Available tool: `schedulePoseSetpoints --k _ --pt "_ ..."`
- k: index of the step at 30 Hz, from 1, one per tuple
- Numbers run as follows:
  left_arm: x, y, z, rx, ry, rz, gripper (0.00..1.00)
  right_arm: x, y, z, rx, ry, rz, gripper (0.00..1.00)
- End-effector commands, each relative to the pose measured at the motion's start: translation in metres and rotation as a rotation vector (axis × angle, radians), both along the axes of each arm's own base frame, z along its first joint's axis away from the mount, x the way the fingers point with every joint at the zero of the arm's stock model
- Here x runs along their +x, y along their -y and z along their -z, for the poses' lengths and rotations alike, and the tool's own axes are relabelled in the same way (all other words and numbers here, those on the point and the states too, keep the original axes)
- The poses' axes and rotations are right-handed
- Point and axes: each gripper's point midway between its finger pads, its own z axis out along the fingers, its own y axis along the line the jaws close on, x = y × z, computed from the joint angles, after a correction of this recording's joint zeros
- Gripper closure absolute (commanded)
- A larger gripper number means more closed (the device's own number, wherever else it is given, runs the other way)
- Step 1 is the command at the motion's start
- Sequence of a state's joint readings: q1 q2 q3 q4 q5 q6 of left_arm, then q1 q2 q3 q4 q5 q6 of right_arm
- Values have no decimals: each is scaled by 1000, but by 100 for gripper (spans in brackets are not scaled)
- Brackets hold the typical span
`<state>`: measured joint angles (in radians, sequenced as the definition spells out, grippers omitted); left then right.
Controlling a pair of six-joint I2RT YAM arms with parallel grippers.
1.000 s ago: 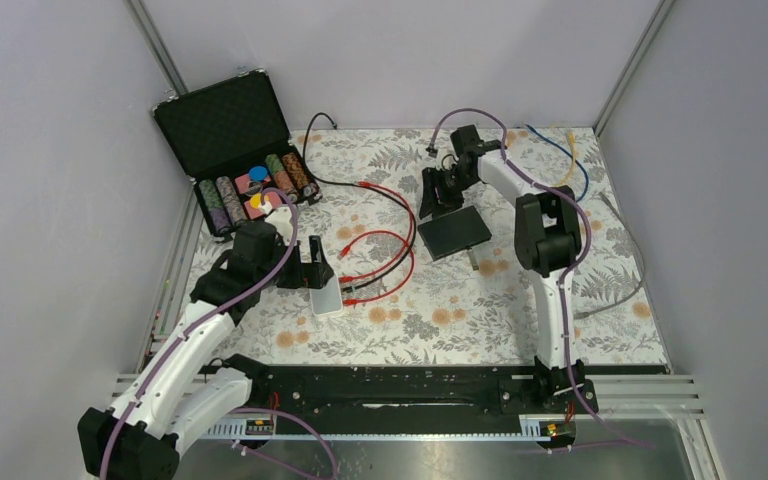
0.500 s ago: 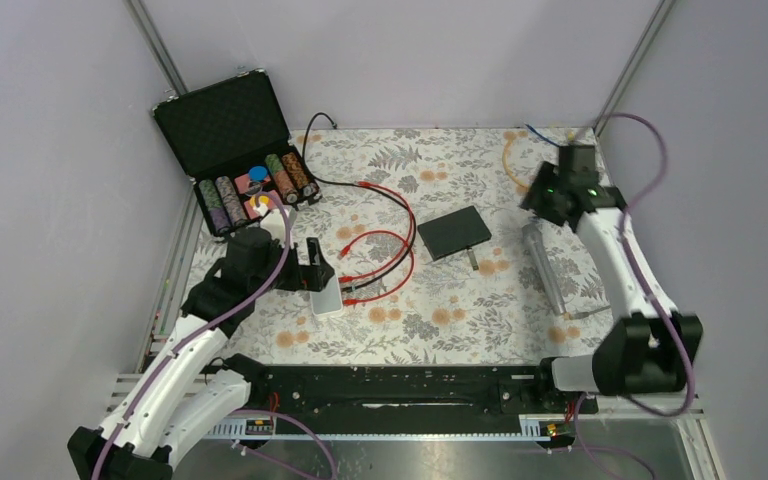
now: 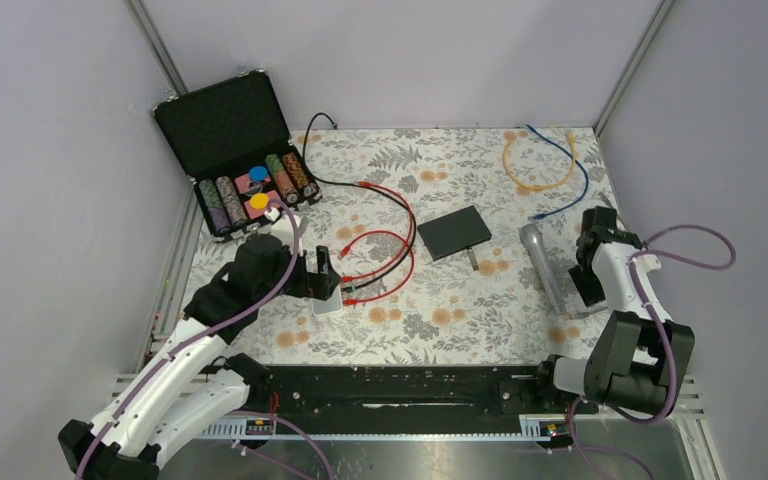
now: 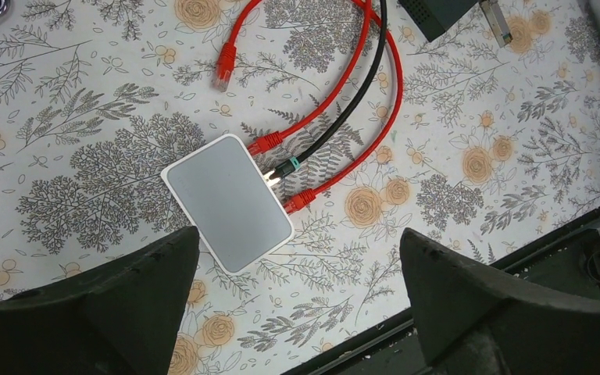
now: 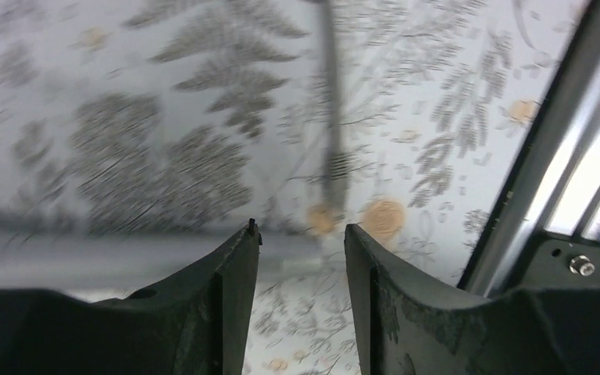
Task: Insert the plug into the switch port
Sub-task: Pick up the connector from the center of the board.
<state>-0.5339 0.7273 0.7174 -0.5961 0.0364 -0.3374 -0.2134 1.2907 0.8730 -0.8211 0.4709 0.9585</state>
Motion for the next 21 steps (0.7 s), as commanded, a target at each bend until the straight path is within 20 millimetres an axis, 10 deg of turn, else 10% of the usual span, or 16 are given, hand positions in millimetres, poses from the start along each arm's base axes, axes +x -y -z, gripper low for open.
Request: schedulePoseSetpoints --k 1,21 --pt "6 3 -6 -1 22 -5 1 -27 26 12 -71 28 219 50" --pt "13 -15 -17 62 2 -116 1 -35 27 65 87 1 353 51"
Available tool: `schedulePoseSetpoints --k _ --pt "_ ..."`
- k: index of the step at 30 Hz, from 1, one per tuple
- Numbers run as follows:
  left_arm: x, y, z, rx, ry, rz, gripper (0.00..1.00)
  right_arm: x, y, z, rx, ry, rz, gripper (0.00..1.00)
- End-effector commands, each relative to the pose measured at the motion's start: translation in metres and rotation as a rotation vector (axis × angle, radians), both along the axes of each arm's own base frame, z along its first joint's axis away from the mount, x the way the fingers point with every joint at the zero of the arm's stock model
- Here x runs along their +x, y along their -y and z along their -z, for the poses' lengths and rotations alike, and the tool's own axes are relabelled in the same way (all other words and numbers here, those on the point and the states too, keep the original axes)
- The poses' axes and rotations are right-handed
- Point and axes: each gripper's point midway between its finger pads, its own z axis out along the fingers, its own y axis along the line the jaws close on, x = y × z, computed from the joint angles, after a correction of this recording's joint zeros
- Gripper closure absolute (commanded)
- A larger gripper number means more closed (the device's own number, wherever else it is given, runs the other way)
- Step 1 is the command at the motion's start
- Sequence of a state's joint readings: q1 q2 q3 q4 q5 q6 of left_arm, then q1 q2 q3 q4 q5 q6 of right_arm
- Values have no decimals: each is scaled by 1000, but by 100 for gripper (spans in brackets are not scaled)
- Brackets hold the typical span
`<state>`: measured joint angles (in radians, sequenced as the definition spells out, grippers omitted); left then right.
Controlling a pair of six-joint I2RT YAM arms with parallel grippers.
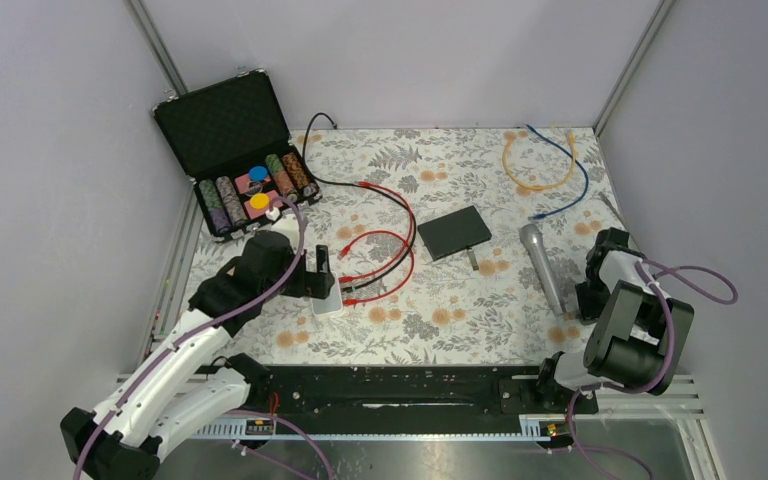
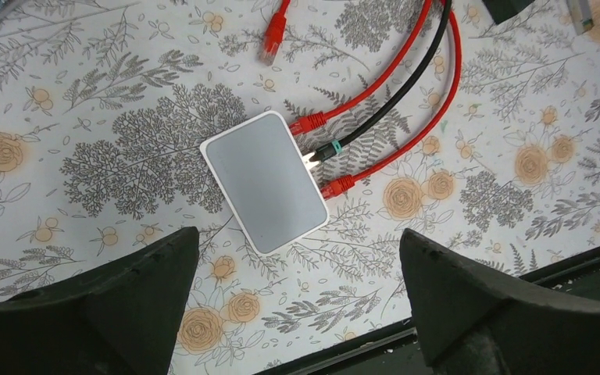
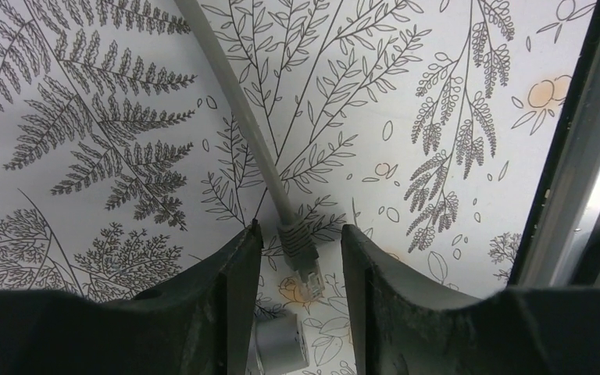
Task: Insert the plug into the switch port
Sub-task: Pick up the connector from the center of the board.
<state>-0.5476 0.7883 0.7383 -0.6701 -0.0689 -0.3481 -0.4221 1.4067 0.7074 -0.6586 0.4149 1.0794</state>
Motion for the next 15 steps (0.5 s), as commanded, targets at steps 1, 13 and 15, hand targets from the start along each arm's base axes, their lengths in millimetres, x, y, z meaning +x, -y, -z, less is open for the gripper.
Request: schedulePoseSetpoints --k 1,13,15 --pt "11 1 -38 -43 76 -40 1 -1 3 0 -10 38 53 52" --pt "2 -10 -64 -73 156 -56 1 -13 6 -8 -40 39 39 100" --pt "0 -4 -69 -97 167 -24 2 -11 12 -25 -88 69 3 100"
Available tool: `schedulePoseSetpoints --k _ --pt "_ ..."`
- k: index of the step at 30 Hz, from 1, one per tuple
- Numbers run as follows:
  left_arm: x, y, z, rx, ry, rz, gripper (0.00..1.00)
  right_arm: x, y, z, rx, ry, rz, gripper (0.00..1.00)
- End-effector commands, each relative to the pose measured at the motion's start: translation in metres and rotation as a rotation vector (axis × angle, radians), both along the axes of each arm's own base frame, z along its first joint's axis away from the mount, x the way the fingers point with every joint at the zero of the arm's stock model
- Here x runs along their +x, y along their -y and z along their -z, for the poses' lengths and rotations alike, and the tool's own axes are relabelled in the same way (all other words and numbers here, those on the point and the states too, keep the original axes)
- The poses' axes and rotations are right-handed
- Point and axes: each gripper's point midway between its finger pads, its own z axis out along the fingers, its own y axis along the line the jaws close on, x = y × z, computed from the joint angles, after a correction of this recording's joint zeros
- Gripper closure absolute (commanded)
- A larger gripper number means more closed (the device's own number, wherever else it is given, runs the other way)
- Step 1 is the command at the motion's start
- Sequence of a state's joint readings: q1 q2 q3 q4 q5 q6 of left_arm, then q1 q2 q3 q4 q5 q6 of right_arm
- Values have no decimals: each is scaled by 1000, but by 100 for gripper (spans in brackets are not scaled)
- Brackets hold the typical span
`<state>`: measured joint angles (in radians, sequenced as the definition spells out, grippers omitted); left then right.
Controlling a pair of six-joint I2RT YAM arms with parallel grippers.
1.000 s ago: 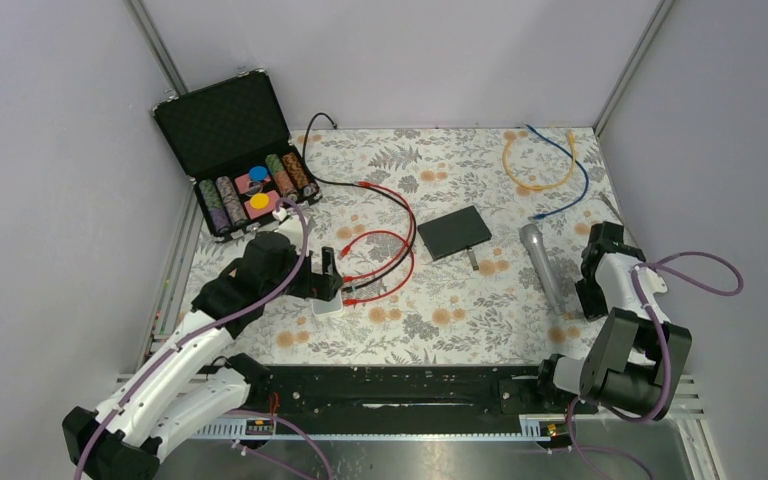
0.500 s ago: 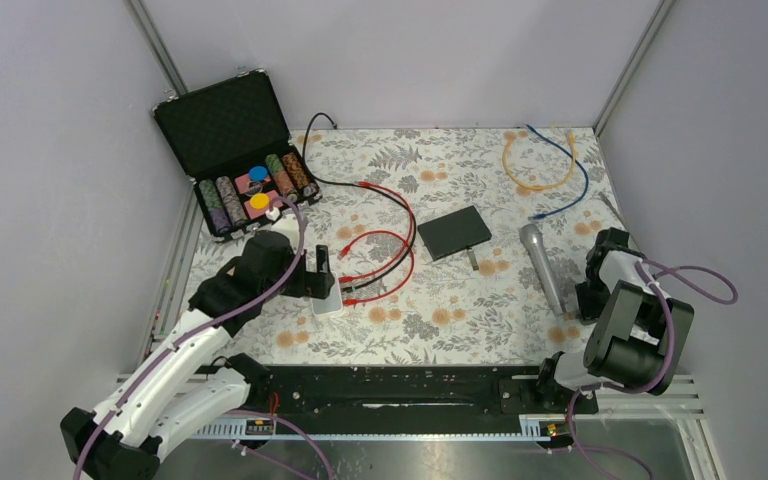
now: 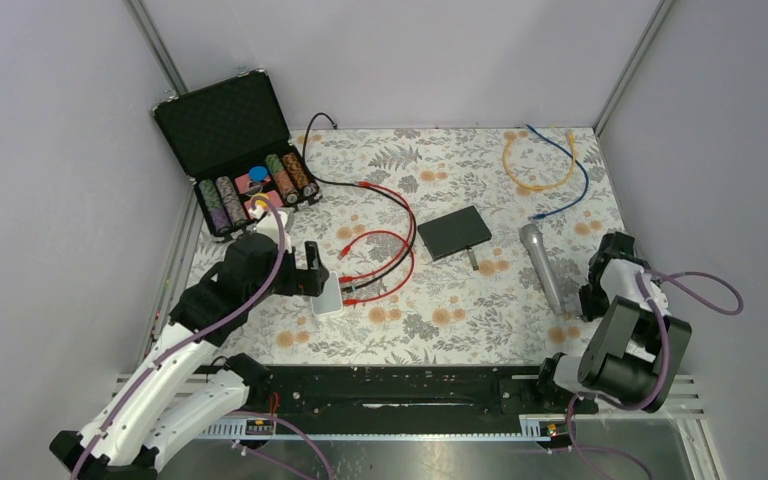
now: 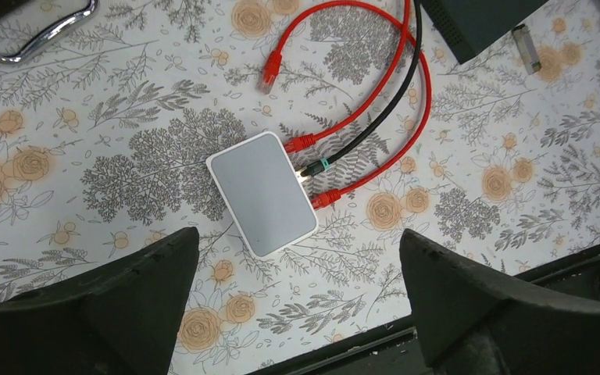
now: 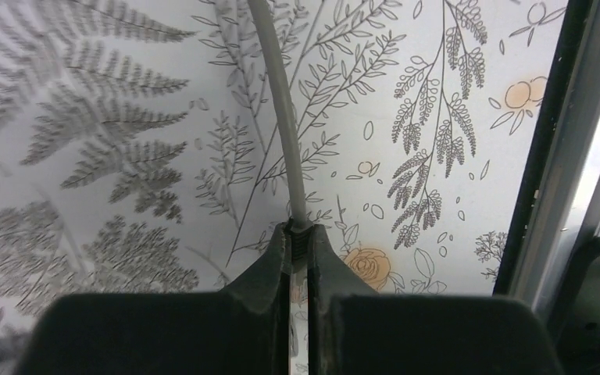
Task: Insert the plug into the switch port
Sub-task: Pick up the connector from the center of the board.
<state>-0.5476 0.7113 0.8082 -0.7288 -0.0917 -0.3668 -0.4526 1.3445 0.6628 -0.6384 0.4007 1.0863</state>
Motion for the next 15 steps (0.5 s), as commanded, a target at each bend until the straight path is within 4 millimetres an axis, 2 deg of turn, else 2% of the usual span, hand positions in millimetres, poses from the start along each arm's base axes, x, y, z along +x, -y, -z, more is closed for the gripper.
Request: schedulePoseSetpoints --k 1,4,7,13,15 --pt "3 8 -34 -63 85 29 2 0 14 -35 -109 58 -56 100" --pt "2 33 -32 -136 36 112 5 21 13 -71 -142 216 -128 100" --pt "5 58 -36 -248 17 169 7 38 -4 -96 -102 359 -202 100" --pt "26 101 -52 -387 28 269 10 52 -30 -143 -132 506 -295 100" --pt "32 116 -55 -412 17 308 11 64 -48 -166 -138 581 -343 100"
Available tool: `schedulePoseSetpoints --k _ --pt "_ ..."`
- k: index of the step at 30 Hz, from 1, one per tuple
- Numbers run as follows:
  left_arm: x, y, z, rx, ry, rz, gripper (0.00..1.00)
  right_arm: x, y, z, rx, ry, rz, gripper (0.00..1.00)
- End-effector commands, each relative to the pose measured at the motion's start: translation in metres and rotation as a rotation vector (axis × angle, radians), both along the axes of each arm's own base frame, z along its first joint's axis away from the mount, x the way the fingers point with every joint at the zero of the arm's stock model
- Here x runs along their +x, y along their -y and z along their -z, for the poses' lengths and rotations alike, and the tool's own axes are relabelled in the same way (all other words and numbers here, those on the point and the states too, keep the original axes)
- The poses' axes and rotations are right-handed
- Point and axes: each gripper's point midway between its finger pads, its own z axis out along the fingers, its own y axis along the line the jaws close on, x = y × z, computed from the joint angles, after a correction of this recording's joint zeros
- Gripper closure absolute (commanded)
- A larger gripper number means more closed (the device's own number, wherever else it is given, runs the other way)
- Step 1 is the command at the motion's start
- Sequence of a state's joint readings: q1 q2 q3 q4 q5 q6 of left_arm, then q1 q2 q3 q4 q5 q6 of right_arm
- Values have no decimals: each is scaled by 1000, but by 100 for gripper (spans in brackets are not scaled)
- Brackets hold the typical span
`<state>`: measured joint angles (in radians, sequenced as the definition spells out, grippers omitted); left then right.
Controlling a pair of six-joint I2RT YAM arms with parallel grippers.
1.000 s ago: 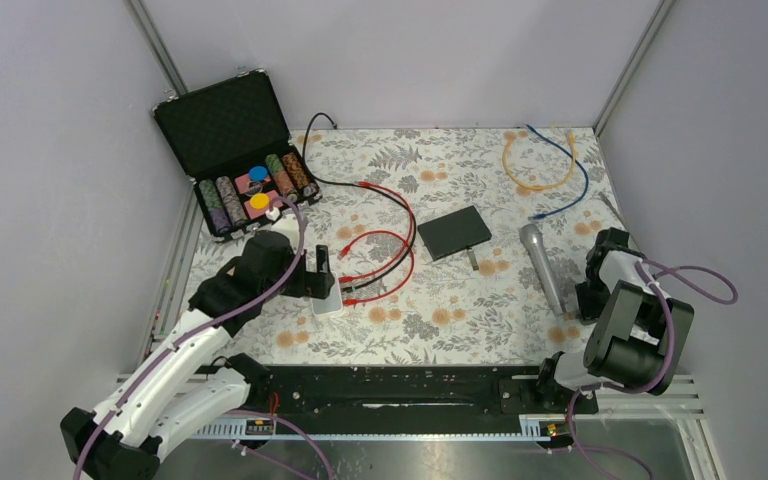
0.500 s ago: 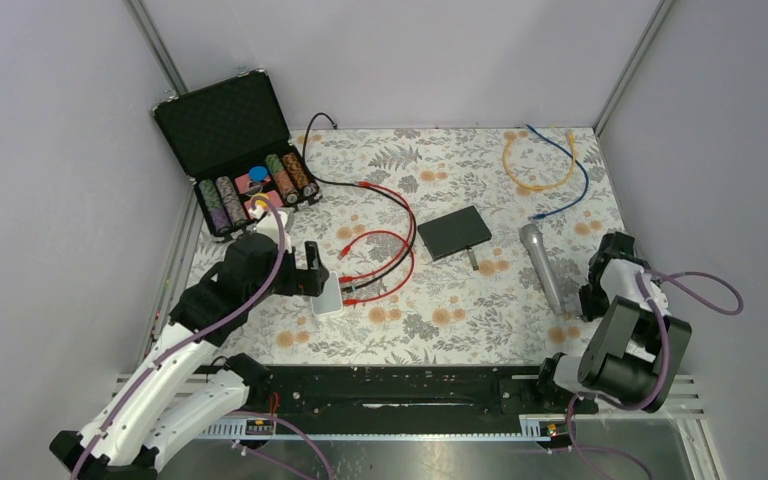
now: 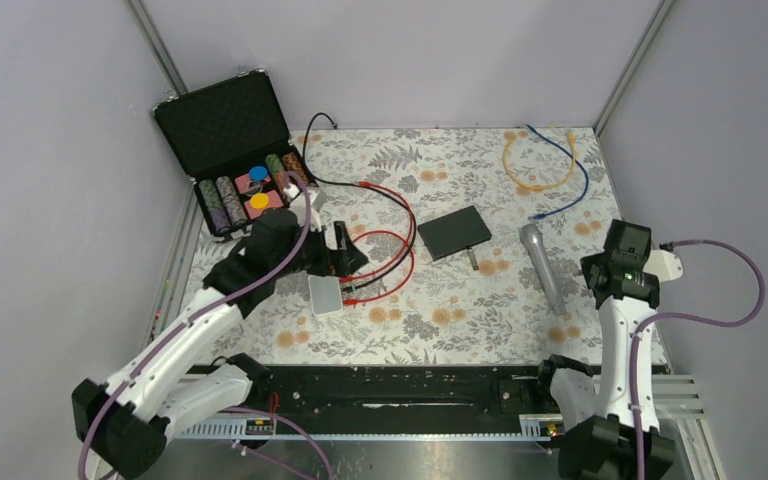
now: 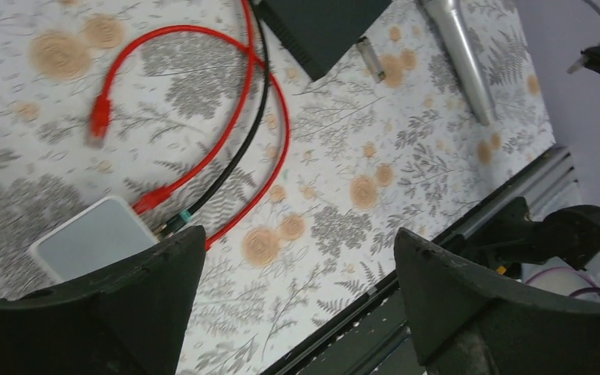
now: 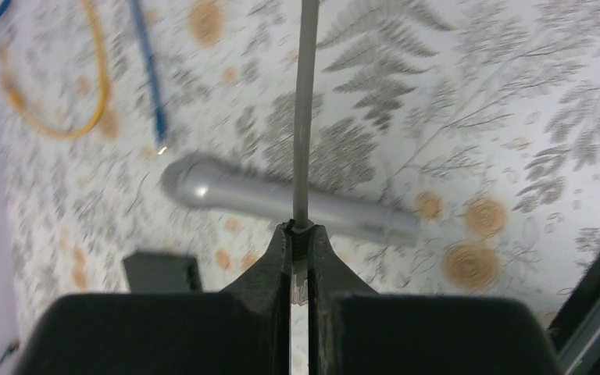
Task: Insert the plug into the switch port
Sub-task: Pick up the connector from the center of the board.
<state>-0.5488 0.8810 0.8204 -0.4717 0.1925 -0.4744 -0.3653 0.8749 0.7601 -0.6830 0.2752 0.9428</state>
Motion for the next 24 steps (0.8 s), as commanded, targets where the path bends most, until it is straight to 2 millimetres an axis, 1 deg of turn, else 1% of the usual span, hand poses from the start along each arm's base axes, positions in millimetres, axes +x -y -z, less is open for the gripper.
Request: schedulePoseSetpoints --k 1,2,4,6,9,10,11,13,14,16,19,20,21,22,24 --pt "16 50 -37 -171 63 138 12 23 -36 -52 -3 151 -120 100" --pt "18 57 -36 -180 68 152 12 28 -49 -57 21 178 -148 100" --pt "17 74 -34 -208 78 192 13 35 -77 -62 71 212 -211 100" --pt "16 90 -32 -231 102 205 13 39 -103 -61 118 233 -261 100" --pt "16 115 -32 -251 172 202 14 40 -125 -52 181 262 -271 100" --pt "17 125 -36 -269 218 201 15 42 -131 -48 213 276 -269 100" --pt "16 136 -36 -275 257 212 15 44 -139 -44 255 288 -276 100" --pt "5 161 -34 -275 334 252 16 45 -154 -35 345 300 -279 100" --pt "0 172 -33 -268 381 266 18 44 -161 -27 391 294 -278 100" --pt "-7 189 -30 -241 481 269 18 41 -167 -20 441 282 -273 100" --pt "-10 214 -22 -185 582 287 20 39 -167 -18 438 281 -278 100" --pt "-9 223 -18 -168 601 297 22 38 -168 -18 440 280 -285 100" --pt "-8 232 -9 -148 609 317 25 37 -170 -18 450 279 -292 100" --pt "-9 241 -7 -146 625 350 31 36 -173 -18 467 277 -294 100" --pt "-13 258 -4 -146 648 416 36 35 -181 -12 522 271 -303 100"
